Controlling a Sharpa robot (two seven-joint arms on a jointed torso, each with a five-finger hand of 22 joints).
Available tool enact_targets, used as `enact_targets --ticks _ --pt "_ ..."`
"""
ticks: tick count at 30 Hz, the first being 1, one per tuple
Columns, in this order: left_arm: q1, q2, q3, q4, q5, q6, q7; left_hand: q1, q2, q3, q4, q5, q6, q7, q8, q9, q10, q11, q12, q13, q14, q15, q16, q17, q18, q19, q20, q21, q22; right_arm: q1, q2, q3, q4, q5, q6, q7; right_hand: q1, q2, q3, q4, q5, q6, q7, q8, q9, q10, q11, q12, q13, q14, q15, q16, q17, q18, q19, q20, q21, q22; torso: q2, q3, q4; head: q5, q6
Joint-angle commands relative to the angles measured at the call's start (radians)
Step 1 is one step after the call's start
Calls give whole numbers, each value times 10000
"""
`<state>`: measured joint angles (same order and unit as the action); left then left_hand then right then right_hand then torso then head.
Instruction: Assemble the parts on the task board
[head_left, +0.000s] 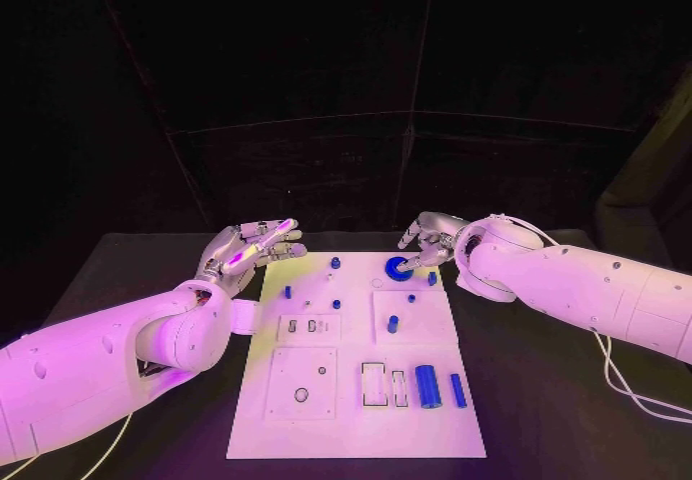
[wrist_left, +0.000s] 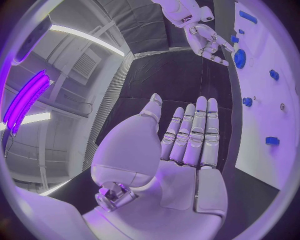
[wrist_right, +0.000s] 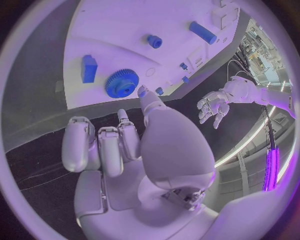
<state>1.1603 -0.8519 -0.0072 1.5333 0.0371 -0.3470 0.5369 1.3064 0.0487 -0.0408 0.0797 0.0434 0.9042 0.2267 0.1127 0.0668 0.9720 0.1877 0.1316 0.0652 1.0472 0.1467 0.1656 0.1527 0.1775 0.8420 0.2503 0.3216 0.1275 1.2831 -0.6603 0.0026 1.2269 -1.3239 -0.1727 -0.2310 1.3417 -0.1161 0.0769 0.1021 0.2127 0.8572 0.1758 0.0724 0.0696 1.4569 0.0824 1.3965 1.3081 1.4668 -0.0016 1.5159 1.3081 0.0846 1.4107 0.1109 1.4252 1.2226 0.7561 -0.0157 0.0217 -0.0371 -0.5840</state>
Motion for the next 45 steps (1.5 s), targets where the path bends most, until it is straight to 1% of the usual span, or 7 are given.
enact_targets --ticks 1,6,16,31,35,41,45 --pt "15 9 10 -8 -58 150 79 71 69 5 -88 51 -11 119 -37 0 -5 4 -49 -4 -39 -25 -36 -3 44 9 40 -57 -14 11 76 1 -129 -82 220 -16 123 23 11 -10 2 -11 7 26 6 538 30 805 1649 773 76 93 1240 -188 117 -6 99 142 10 -13 18 25 -1" --pt "15 9 10 -31 -58 139 72 75 71 6 -93 50 -7 115 -37 1 1 2 -48 -3 -38 -26 -39 -2 44 9 40 -58 -15 -12 177 0 -248 -336 233 -58 187 124 53 -94 -21 51 9 56 12 724 43 1127 1988 792 93 135 1351 -218 188 7 181 310 2 -6 -14 45 -34" --pt "15 26 9 -66 -58 126 52 75 71 6 -93 50 -7 115 -37 1 1 2 -48 -3 -38 -26 -39 -2 44 9 40 -58 -15 -57 297 -3 -413 -558 601 -74 258 191 102 -206 -38 138 -4 94 19 820 36 1283 2152 804 92 161 1422 -234 222 10 223 397 8 7 -14 51 -77" --pt "14 48 9 -101 -58 114 31 86 74 7 -110 50 4 109 -37 2 17 -4 -47 -2 -38 -27 -49 -2 44 6 40 -63 -19 -146 539 -4 -666 -585 817 25 275 316 163 -337 -58 354 -42 194 43 844 10 1330 2207 806 70 172 1447 -241 235 -1 251 448 9 -5 -6 41 -137" --pt "14 45 9 -106 -58 117 25 86 74 7 -110 50 4 109 -37 2 17 -4 -47 -2 -38 -27 -49 -2 44 6 40 -63 -19 -171 571 -5 -706 -573 818 87 293 390 211 -434 -47 522 -71 265 57 858 -14 1353 2234 805 44 174 1450 -242 234 -21 258 458 6 -16 -7 48 -163" --pt "14 34 8 -113 -58 134 2 93 76 8 -119 50 7 109 -39 2 20 -5 -49 -2 -37 -28 -55 -2 45 5 40 -65 -21 -183 573 -5 -732 -526 731 112 305 506 313 -582 -109 830 -123 386 78 867 -58 1366 2255 802 -2 170 1440 -244 233 -61 267 474 6 -3 -8 51 -168" --pt "14 23 8 -111 -58 143 -10 97 77 9 -127 50 9 109 -42 2 23 -5 -50 -2 -37 -28 -59 -1 45 3 40 -67 -23 -186 567 -5 -736 -418 405 169 438 734 582 -763 -255 1150 -185 515 93 878 -116 1381 2276 800 -61 165 1433 -268 290 -114 322 604 6 -4 -12 54 -182"
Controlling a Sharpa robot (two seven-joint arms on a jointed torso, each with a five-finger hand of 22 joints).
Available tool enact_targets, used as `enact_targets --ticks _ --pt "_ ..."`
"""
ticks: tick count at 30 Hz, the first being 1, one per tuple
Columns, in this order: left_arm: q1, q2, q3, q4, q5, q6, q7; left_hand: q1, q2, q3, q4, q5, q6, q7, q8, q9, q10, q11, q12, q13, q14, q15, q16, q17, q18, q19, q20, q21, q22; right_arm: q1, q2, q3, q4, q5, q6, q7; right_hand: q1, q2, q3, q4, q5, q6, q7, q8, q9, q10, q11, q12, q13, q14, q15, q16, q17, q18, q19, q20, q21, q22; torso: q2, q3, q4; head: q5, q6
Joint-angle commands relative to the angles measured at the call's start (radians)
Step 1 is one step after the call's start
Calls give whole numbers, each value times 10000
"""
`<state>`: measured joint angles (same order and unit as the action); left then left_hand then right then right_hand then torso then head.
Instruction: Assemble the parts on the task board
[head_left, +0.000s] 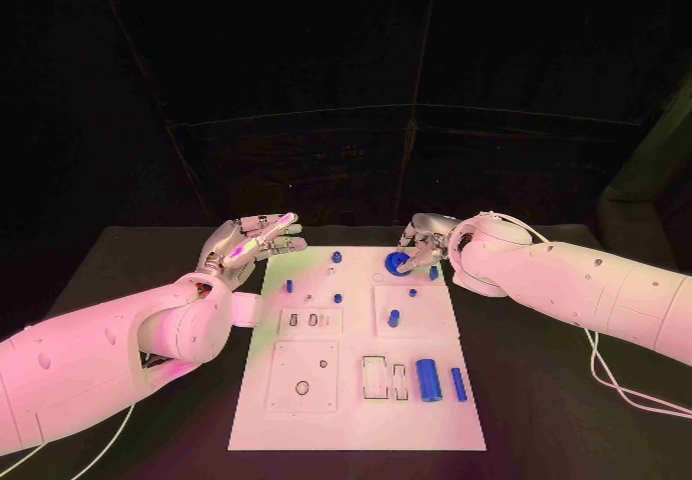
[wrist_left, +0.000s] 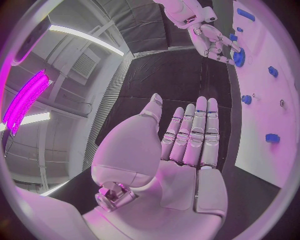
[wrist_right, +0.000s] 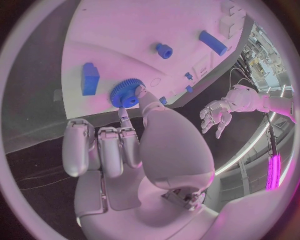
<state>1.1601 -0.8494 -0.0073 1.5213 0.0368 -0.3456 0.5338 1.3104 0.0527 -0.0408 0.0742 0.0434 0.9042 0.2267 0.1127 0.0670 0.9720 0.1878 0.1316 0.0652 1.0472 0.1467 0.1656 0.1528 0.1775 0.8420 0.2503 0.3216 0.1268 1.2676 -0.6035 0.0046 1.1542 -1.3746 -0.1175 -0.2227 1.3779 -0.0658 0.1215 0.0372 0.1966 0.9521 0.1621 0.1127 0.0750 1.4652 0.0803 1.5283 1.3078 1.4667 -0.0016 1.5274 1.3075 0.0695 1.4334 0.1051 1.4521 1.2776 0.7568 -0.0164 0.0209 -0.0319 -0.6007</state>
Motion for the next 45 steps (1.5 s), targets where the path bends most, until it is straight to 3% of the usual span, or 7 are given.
enact_targets --ticks 1,9,14,21,27,34,45 --pt "16 -2 10 9 -56 133 17 58 38 10 -72 50 9 109 -42 0 23 -5 -50 -2 -37 -28 -59 -3 44 3 40 -67 -16 -31 -4 -25 -6 104 -298 127 136 310 238 -171 -113 317 -81 160 49 802 -123 74 2290 799 -81 47 1432 -123 76 -70 65 83 -1 3 -6 5 -18" --pt "16 -3 9 6 -56 150 4 59 40 10 -75 50 10 110 -43 0 24 -5 -52 -2 -37 -28 -62 -3 44 1 40 -68 -17 -35 -16 -25 170 -187 -1762 666 342 682 913 -525 -86 1110 -368 502 112 854 -378 139 2362 811 -270 60 1484 -186 230 -234 203 414 0 13 -8 14 -33" --pt "15 -3 8 33 -56 154 12 65 49 14 -83 51 10 113 -47 -1 24 -4 -56 -3 -39 -26 -69 -3 43 -4 41 -73 -20 -36 -93 -25 561 -332 -2119 789 -7 573 1067 -548 108 1330 -450 496 77 857 -454 138 2367 810 -355 51 1472 -202 262 -327 233 482 -3 -3 11 9 -29" --pt "15 -20 8 63 -56 140 30 87 81 26 -112 51 17 112 -59 -1 25 0 -73 -6 -59 -17 -103 -6 39 -30 46 -92 -34 -39 -134 -24 1376 -415 -2410 777 -274 471 1148 -531 204 1250 -424 343 -2 845 -441 118 2354 811 -360 48 1470 -213 286 -350 253 533 8 7 6 25 -17" --pt "16 -24 8 87 -56 146 40 91 86 26 -122 51 19 112 -64 -1 27 1 -78 -7 -69 -14 -117 -8 37 -39 48 -100 -39 -37 228 -22 1525 -671 -2450 629 -434 392 1188 -523 192 1183 -390 234 -47 835 -416 102 2342 815 -330 51 1483 -232 329 -334 289 624 4 -11 42 45 -3" --pt "16 -22 8 82 -56 134 45 99 90 28 -134 51 21 112 -69 -2 27 1 -83 -7 -81 -10 -132 -10 36 -50 51 -108 -45 -81 998 -29 1115 -948 -2144 362 -502 384 1225 -516 146 1157 -375 179 -64 815 -403 71 2317 817 -315 53 1490 -244 355 -321 312 681 13 0 31 82 -34" --pt "17 10 9 46 -56 128 53 105 92 29 -143 51 22 113 -71 -2 28 2 -87 -8 -88 -8 -141 -11 35 -56 52 -112 -48 -367 1838 -44 560 -1489 -1730 89 -580 349 1287 -538 103 1073 -334 68 -90 809 -372 62 2311 816 -288 51 1482 -246 362 -298 318 694 11 10 8 182 -83"
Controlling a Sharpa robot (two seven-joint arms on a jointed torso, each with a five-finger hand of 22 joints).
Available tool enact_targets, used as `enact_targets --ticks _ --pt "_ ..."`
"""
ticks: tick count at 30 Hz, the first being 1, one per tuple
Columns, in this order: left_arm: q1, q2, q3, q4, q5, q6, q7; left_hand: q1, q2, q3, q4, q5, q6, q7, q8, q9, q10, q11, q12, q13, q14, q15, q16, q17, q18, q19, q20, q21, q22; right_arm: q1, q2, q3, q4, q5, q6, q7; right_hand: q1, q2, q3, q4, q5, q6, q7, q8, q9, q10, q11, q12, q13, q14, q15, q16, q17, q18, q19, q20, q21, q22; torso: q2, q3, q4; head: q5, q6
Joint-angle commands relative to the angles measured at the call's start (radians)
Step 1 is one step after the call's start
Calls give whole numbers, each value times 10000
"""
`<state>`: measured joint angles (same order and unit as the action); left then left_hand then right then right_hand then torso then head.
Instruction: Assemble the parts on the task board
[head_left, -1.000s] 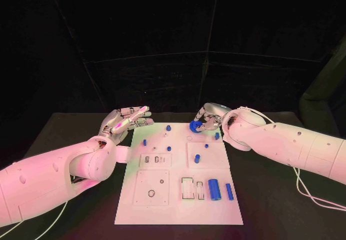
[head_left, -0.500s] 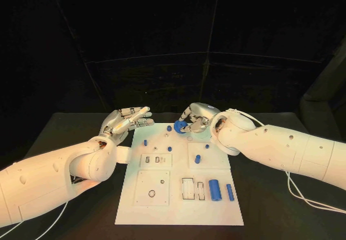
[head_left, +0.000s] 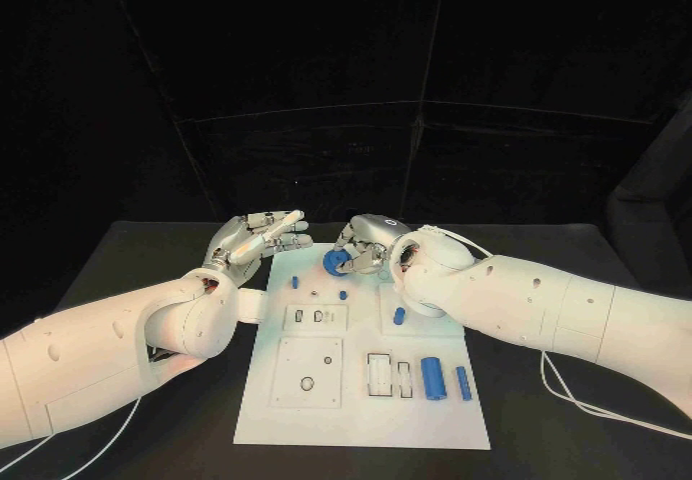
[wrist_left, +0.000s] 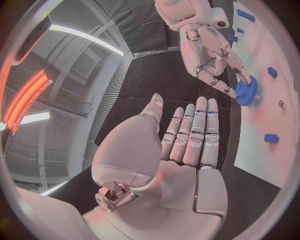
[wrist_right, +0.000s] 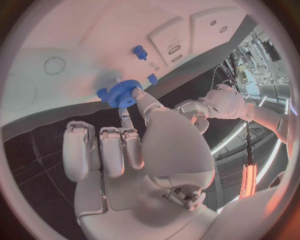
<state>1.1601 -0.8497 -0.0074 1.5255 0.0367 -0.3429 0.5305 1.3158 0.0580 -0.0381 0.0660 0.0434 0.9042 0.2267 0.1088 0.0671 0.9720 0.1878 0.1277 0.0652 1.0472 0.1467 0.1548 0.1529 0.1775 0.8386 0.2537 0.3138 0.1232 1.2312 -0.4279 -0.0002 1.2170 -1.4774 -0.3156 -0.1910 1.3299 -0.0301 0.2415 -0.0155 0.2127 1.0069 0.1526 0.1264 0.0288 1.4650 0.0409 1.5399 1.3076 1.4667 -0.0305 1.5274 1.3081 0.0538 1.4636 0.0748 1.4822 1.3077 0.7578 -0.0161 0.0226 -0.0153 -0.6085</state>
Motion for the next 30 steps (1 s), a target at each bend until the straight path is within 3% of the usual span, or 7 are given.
enact_targets --ticks 1,9,17,21,26,30 --pt "18 14 10 2 -54 98 81 52 39 2 -61 51 22 113 -32 -3 27 2 -48 -8 -88 -8 -33 -12 35 -21 18 -34 -11 -17 123 4 -99 -492 298 -262 -117 -16 98 -14 -63 499 -227 -96 368 807 31 -60 2308 815 8 48 1470 -89 62 11 18 397 -1 7 -9 18 -9" --pt "18 46 11 -12 -54 98 64 67 44 1 -96 50 20 125 -50 -5 20 12 -69 -10 -122 4 -76 -18 32 -47 26 -54 -26 -57 343 1 -298 -686 284 -472 -277 -120 155 -27 -117 250 -110 -339 347 731 129 -171 2218 811 86 41 1453 -97 73 73 31 431 -2 15 -30 58 -25" --pt "18 60 11 -23 -54 108 49 69 45 -1 -104 51 18 129 -56 -6 16 16 -77 -11 -134 8 -89 -20 31 -55 29 -59 -30 -65 481 0 -463 -943 227 -679 -462 -333 160 -78 -400 -431 107 -670 338 498 328 -504 1948 815 263 51 1486 -95 58 240 29 431 -6 11 -20 46 -33" --pt "18 55 11 -29 -54 123 26 68 45 -2 -105 51 17 130 -58 -6 14 17 -79 -12 -137 10 -92 -21 31 -57 29 -61 -31 -65 516 0 -509 -1011 486 -739 -519 -420 94 -94 -619 -1389 244 -688 311 287 456 -789 1720 824 376 73 1550 -90 35 347 19 410 -6 9 -25 59 -49" --pt "19 51 11 -24 -54 136 6 68 45 -2 -105 51 17 130 -58 -6 14 17 -79 -12 -137 10 -92 -21 31 -57 29 -61 -31 -66 511 -1 -530 -1041 717 -742 -634 -499 -81 -28 -461 -2624 294 -736 267 218 518 -860 1659 829 446 89 1595 -84 15 436 14 398 0 12 -22 66 -56" --pt "19 41 11 -17 -75 123 -22 65 46 -5 -108 50 15 134 -63 -6 10 20 -84 -12 -139 11 -98 -21 31 -61 31 -64 -33 -66 489 -1 -526 -1047 935 -687 -757 -549 -219 62 -440 -2481 282 -691 306 224 514 -841 1671 827 449 88 1595 -82 11 447 14 399 -8 14 -35 84 -66"
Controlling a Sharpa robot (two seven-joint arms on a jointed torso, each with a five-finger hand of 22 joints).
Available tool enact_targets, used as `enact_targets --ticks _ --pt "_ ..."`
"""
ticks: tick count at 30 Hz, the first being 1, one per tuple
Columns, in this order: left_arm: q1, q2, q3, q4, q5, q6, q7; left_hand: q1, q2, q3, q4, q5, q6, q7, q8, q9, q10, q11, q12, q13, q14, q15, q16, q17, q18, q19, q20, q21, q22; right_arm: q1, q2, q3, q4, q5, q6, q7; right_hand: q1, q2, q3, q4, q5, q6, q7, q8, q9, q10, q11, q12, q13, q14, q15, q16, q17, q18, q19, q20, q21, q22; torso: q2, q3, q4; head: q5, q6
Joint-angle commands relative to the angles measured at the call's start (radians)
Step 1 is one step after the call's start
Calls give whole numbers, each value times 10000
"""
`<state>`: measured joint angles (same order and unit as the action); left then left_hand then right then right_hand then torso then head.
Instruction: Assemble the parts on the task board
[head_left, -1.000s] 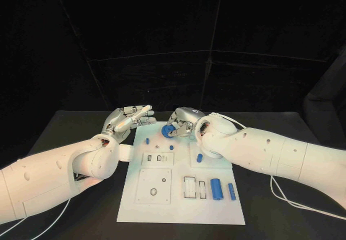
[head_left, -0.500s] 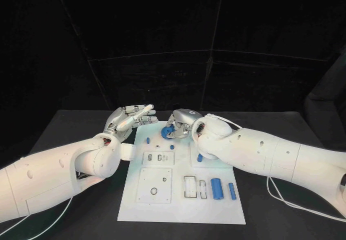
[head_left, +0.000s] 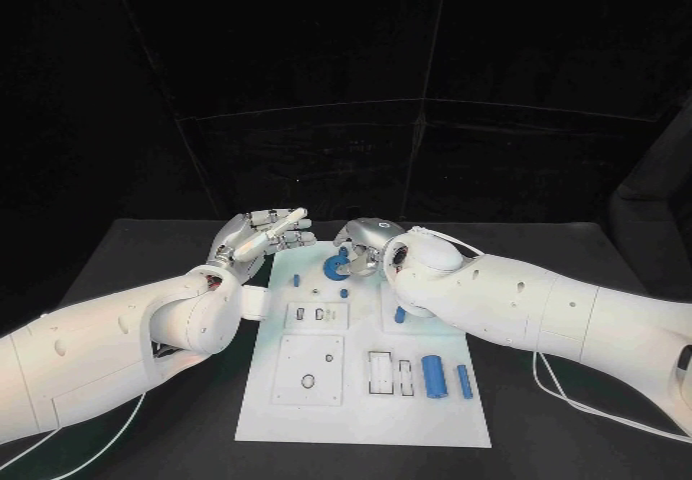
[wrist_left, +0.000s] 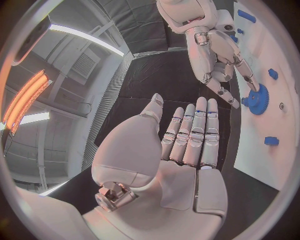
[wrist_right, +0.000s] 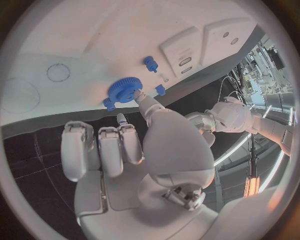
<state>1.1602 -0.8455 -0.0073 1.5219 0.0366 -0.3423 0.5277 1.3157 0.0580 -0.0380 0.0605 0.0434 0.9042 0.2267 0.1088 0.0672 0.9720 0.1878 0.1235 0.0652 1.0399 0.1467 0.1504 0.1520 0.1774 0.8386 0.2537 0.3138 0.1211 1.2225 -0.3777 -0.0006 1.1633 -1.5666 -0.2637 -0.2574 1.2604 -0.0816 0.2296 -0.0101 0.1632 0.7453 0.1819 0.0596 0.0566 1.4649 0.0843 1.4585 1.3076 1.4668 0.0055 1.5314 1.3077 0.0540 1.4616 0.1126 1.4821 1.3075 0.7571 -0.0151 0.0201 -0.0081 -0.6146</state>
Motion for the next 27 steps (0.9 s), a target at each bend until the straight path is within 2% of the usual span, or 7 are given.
enact_targets --ticks 1,8,15,18,23,24,27 --pt "17 -5 10 20 -98 114 1 66 46 -6 -53 50 15 134 -63 -7 10 20 -42 -13 -67 11 -54 -13 32 -61 31 -64 -13 21 -22 3 16 -141 461 -12 -96 -42 -138 37 50 251 -13 -3 43 228 79 -21 1675 826 88 49 1599 -84 30 70 15 401 -1 3 -7 4 -6" --pt "17 -21 10 27 -166 104 -16 66 46 -6 -53 50 15 134 -63 -7 10 20 -42 -13 -67 11 -54 -13 32 -61 31 -64 -13 22 -140 3 108 59 209 85 -560 19 -500 486 -216 1257 -36 132 138 295 67 79 1744 832 79 61 1637 -90 44 66 31 436 -3 7 -1 14 -11" --pt "18 -67 10 -15 -177 130 -2 61 45 -10 -56 50 12 137 -68 -8 7 23 -48 -13 -62 11 -56 -11 32 -63 32 -66 -15 23 -956 -3 723 1088 -1684 1294 -274 221 -515 474 355 1538 -62 166 140 478 36 325 1943 826 52 51 1608 -97 66 43 53 477 -29 6 -55 36 35" --pt "19 -88 10 -69 -180 165 18 52 52 -15 -62 50 34 126 -65 -3 33 15 -43 -8 -32 5 -51 -3 37 -62 33 -67 -19 28 -1893 -8 1254 2139 -2067 2410 36 241 -444 268 435 1548 -56 124 122 471 36 320 1938 834 50 63 1649 -100 68 37 57 491 -87 11 -168 53 69" --pt "18 -79 10 -116 -181 171 27 40 68 -24 -80 50 88 105 -55 5 95 -5 -32 0 24 -11 -46 12 46 -55 30 -67 -25 32 -2997 -12 1741 3382 -1903 3244 241 173 -450 91 480 1566 -79 101 114 468 21 317 1936 848 43 86 1719 -114 96 34 83 558 -121 45 -299 65 104" --pt "18 -78 9 -122 -181 168 30 40 75 -28 -93 50 115 92 -50 8 128 -17 -26 3 50 -19 -44 19 50 -49 27 -65 -27 32 -3354 -13 1856 3693 -1781 3471 277 149 -462 52 512 1566 -89 95 112 479 13 331 1948 851 35 91 1733 -115 99 30 86 565 -138 72 -368 90 104" --pt "17 -68 9 -135 -181 161 31 37 93 -33 -115 50 170 68 -41 12 196 -39 -13 7 95 -36 -44 33 55 -34 18 -61 -31 31 -3784 -14 1969 4068 -1565 3726 305 95 -509 2 557 1648 -114 131 126 472 -6 319 1938 850 16 90 1733 -110 88 16 78 547 -155 101 -416 95 106"
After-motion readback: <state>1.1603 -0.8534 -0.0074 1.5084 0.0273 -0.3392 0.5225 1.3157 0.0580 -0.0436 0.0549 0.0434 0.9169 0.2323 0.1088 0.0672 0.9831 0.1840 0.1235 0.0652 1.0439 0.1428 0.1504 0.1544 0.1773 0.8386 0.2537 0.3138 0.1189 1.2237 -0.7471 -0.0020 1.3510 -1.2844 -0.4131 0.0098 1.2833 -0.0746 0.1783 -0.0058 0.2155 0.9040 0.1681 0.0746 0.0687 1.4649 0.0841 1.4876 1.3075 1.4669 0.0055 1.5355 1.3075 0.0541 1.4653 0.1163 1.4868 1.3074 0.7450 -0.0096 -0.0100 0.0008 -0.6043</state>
